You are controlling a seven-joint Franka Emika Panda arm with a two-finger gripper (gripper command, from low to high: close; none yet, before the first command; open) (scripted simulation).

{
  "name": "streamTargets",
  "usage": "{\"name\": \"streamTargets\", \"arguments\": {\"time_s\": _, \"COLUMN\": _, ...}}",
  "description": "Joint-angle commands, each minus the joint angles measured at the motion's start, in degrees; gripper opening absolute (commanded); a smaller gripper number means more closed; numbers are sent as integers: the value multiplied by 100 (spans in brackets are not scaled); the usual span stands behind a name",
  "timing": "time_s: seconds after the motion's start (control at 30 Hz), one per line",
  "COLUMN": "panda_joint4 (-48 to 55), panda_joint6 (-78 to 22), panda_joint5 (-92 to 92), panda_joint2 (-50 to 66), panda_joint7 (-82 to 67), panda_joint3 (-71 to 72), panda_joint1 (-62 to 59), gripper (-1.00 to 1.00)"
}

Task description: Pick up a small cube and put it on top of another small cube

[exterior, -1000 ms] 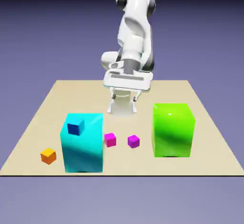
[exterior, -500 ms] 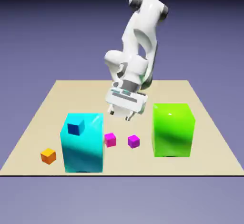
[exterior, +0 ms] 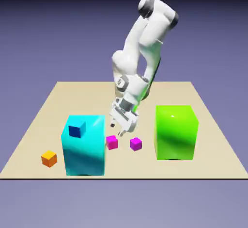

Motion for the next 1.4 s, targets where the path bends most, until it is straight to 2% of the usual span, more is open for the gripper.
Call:
{"name": "streamTargets", "arguments": {"time_s": 0.0, "panda_joint4": 0, "panda_joint6": 0, "panda_joint5": 0, "panda_joint2": 0, "panda_joint7": 0, "panda_joint3": 0, "panda_joint1": 0, "gripper": 0}}
{"name": "streamTargets", "arguments": {"time_s": 0.5, "panda_joint4": 637, "panda_joint6": 1508, "panda_joint5": -428, "panda_joint2": -1193, "panda_joint7": 698, "panda_joint3": 2722, "panda_joint1": -3080, "gripper": 0}}
{"name": "streamTargets", "arguments": {"time_s": 0.53, "panda_joint4": 637, "panda_joint6": 1508, "panda_joint5": -429, "panda_joint2": -1193, "panda_joint7": 699, "panda_joint3": 2722, "panda_joint1": -3080, "gripper": -100}}
{"name": "streamTargets", "arguments": {"time_s": 1.07, "panda_joint4": 34, "panda_joint6": -3, "panda_joint5": -4, "panda_joint2": -15, "panda_joint7": 2, "panda_joint3": 7, "panda_joint1": -11, "gripper": -100}}
{"name": "streamTargets", "arguments": {"time_s": 1.37, "panda_joint4": 1901, "panda_joint6": -1352, "panda_joint5": -210, "panda_joint2": 131, "panda_joint7": -869, "panda_joint3": -1129, "panda_joint1": 212, "gripper": -100}}
